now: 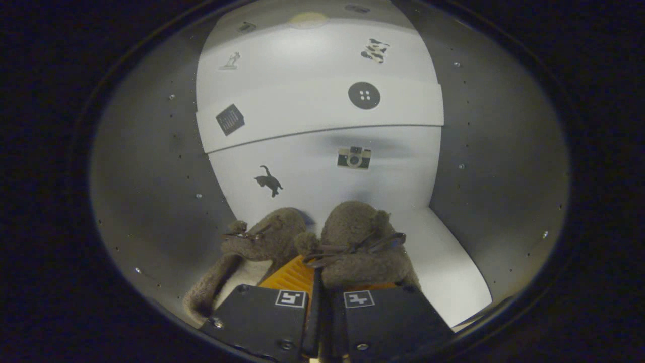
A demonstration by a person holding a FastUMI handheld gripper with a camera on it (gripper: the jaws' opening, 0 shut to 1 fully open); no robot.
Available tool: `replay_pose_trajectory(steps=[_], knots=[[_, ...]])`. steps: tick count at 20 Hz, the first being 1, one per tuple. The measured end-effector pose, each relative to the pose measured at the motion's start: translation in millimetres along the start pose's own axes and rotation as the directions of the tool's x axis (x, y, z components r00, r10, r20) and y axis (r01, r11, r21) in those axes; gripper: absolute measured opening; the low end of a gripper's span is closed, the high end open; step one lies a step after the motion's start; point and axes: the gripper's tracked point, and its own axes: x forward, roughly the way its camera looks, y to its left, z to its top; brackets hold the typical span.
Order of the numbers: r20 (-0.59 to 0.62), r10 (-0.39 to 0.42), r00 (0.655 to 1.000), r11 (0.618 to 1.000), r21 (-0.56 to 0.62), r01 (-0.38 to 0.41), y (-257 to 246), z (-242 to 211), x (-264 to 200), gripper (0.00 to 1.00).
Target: Open the shoe cabinet door, grab the shoes and put them into the shoe cabinet, then close the shoe cabinet door.
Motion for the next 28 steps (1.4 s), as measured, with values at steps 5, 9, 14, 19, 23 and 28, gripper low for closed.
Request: replay_pose_trajectory(steps=[5,9,14,19,23,28], knots=[[0.012,0.049,0.999,0.999,0.023,-0.05,11.6,2.6,-12.2,0.41],[0.081,0.066,0.995,0.996,0.053,-0.07,11.2,5.1,-39.8,0.5],[0.19,0.046,0.981,0.999,0.0,-0.047,1.3,2.4,-89.5,0.51],[0.227,0.103,0.968,0.995,-0.01,-0.103,9.1,-14.8,-153.6,0.51],[0.253,0.142,0.957,0.989,-0.068,-0.129,22.1,-38.8,-231.5,0.51],[0.353,0.129,0.927,0.986,-0.144,-0.082,16.6,-75.1,-349.6,0.59]])
